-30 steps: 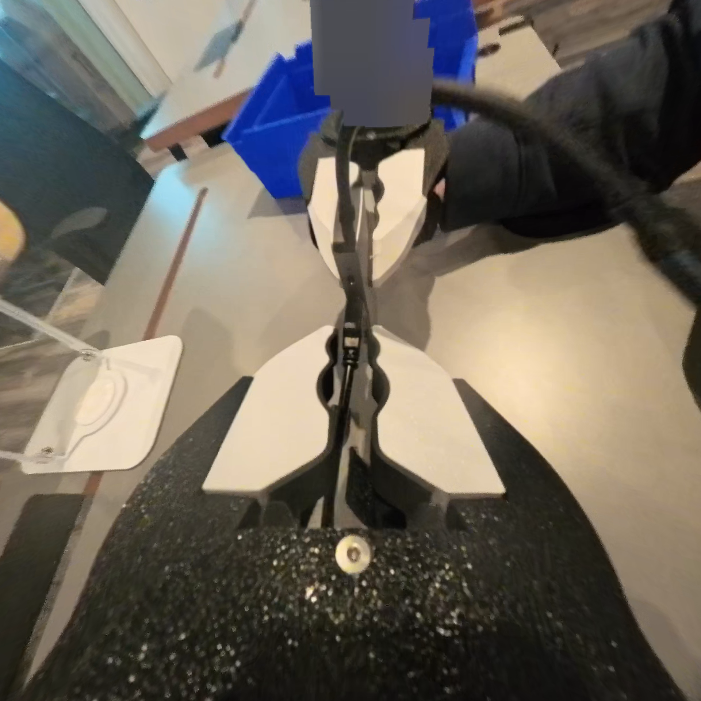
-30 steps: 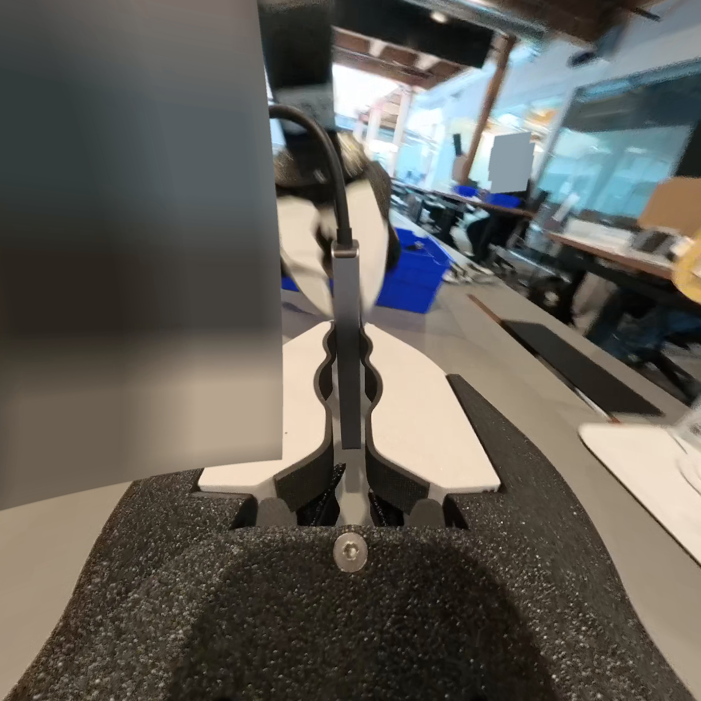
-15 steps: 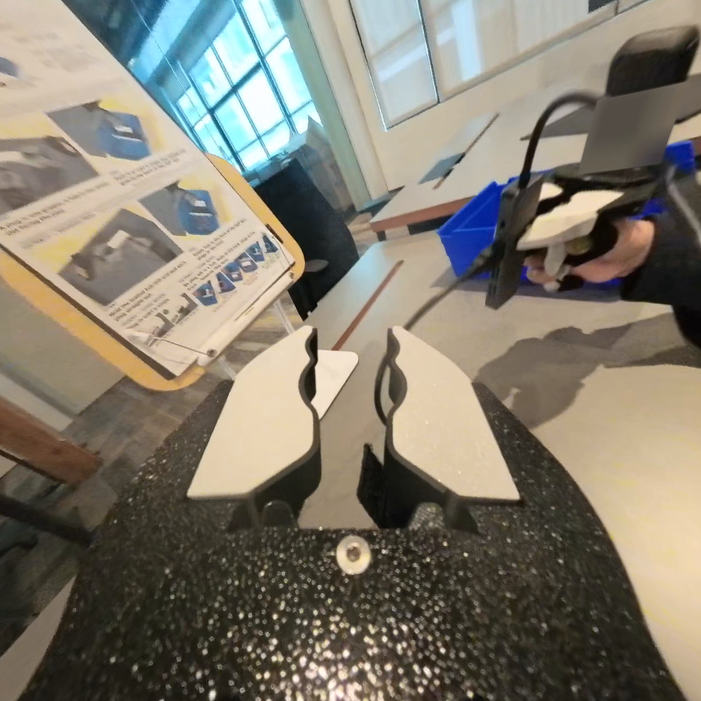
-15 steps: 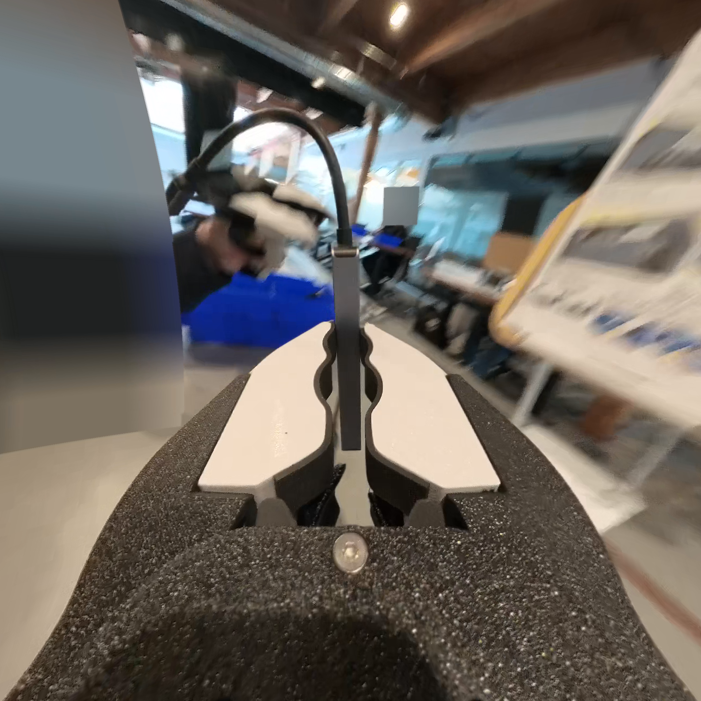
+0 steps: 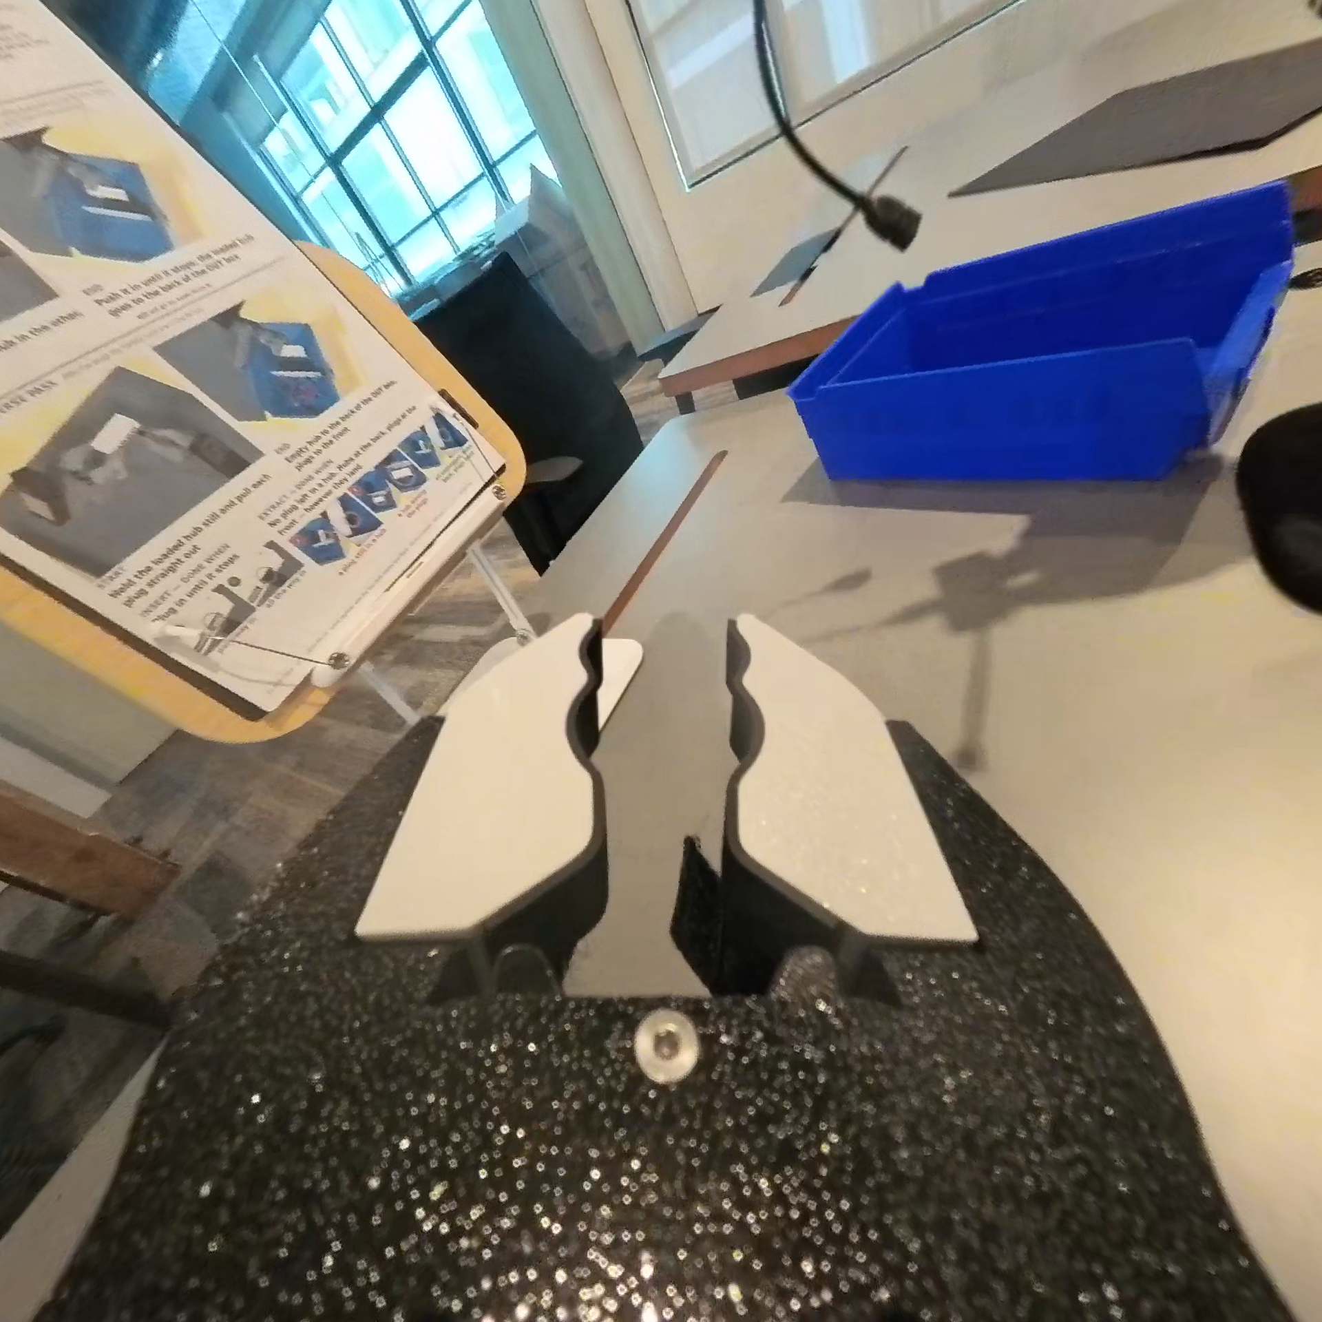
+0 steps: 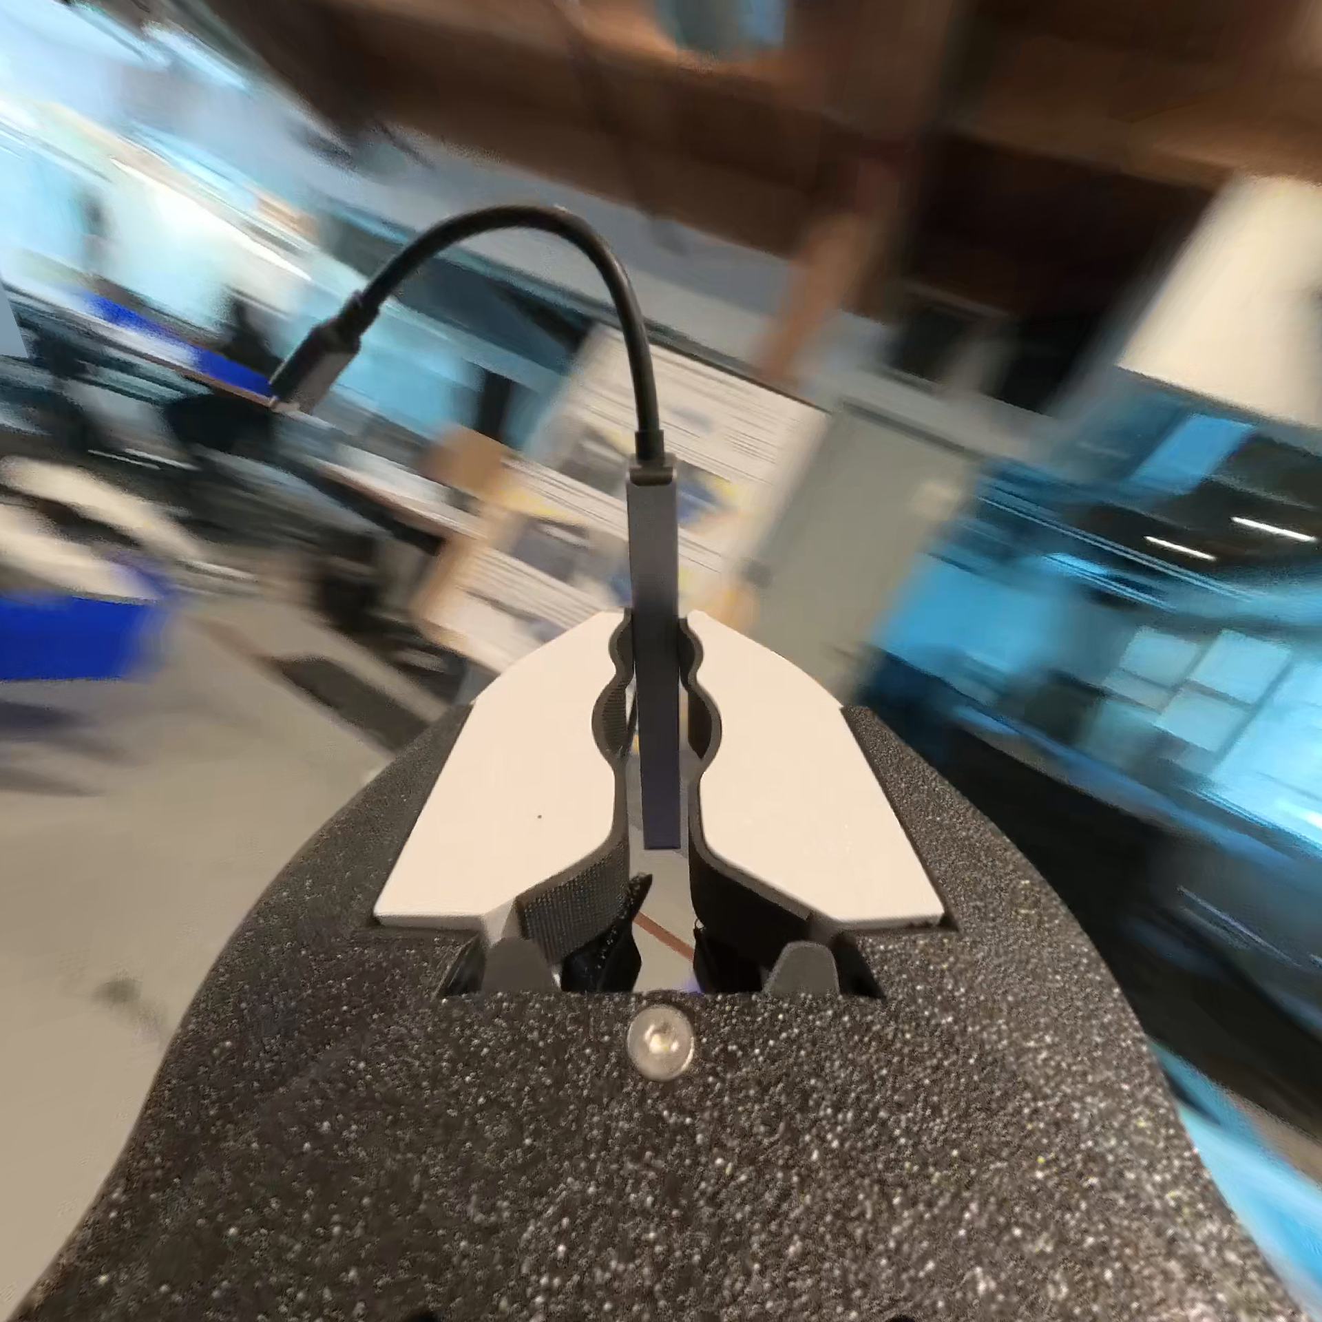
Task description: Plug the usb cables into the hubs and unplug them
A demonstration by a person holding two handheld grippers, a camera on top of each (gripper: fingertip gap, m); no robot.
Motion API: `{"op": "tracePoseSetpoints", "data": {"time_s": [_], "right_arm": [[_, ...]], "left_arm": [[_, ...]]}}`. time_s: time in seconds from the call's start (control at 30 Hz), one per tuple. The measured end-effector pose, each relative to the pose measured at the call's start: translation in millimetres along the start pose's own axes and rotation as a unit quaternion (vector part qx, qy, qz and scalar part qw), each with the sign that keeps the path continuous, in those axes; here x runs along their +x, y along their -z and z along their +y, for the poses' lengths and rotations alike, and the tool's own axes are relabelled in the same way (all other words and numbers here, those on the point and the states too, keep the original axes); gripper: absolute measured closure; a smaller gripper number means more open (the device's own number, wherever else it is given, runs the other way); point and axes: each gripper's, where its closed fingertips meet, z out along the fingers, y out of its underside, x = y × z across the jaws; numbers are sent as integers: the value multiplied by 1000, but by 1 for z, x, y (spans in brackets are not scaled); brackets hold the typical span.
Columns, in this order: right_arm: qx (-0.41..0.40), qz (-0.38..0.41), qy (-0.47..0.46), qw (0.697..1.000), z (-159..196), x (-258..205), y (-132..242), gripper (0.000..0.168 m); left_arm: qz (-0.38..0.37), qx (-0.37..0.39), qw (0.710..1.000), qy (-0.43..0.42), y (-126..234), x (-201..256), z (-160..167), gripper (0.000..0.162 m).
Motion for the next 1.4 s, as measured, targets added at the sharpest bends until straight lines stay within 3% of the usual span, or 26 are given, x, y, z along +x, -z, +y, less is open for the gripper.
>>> {"op": "tracePoseSetpoints", "data": {"time_s": [0.2,0.37,0.53,0.73,1.07,1.17,1.4], "right_arm": [[-71,164,-68,982,52,61,52,157],[-256,221,0,941,134,58,74,156],[-420,174,70,888,203,41,87,156],[-548,62,132,824,252,18,93,156],[-625,-54,275,729,282,-3,92,153],[-640,-65,285,711,286,-6,94,139],[-651,-72,270,706,282,-9,98,102]], "left_arm": [[19,-19,1000,7,-12,10,14,130],[31,-34,999,4,-22,17,24,131],[42,-49,998,8,-27,23,32,132],[41,-54,998,10,-28,22,34,131],[36,-51,998,21,-23,16,34,131],[35,-50,998,24,-23,15,34,131],[31,-45,998,33,-21,10,34,130]]}}
